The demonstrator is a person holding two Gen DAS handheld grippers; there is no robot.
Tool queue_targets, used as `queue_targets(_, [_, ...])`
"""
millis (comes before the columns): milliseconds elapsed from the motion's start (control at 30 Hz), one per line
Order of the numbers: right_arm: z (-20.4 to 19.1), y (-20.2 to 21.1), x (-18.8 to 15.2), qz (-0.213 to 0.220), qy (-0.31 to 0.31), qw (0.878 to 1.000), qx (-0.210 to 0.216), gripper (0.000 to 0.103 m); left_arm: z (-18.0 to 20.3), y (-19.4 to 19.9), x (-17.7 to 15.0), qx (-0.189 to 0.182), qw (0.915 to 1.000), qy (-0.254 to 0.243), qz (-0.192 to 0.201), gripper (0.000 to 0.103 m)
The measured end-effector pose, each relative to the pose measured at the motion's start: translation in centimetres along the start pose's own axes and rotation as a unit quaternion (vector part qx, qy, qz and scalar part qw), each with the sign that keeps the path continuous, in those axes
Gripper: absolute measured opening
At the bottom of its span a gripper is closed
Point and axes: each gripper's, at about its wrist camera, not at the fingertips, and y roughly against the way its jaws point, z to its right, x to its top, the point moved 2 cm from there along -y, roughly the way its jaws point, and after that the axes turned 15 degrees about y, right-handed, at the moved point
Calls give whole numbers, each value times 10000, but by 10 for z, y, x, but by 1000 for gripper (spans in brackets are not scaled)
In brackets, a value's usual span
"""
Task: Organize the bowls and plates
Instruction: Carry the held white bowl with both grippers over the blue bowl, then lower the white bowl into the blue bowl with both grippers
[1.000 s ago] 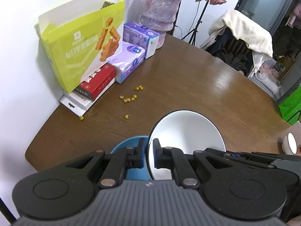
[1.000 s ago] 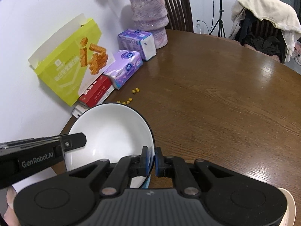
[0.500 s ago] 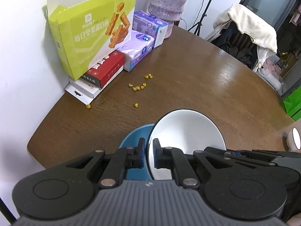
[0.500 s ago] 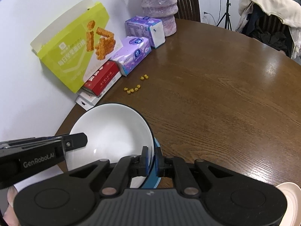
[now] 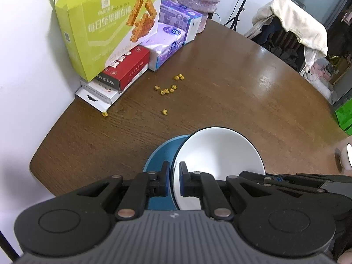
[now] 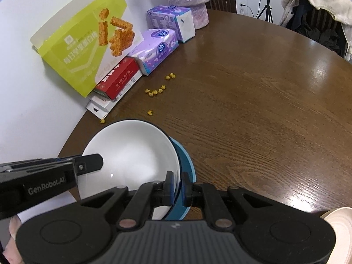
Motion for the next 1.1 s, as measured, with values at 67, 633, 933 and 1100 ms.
queue_targets(67, [-1,-4,0,-34,15,10000,16,7,-1,-4,-1,31,10000,-12,-27,9])
queue_targets(633, [-7,-44,-1,-502,130,9986,60,7,-14,-43,-4,193,9989,-16,-433,9])
queue_targets(933, [-7,-54,-1,-636,190,9978,32,7,-16,-52,-5,207,9983,-53,-539,9])
queue_targets(1100, [-8,-56,0,-617,253,9978,14,7,-17,-55,-5,241,9979,-78,-591,9])
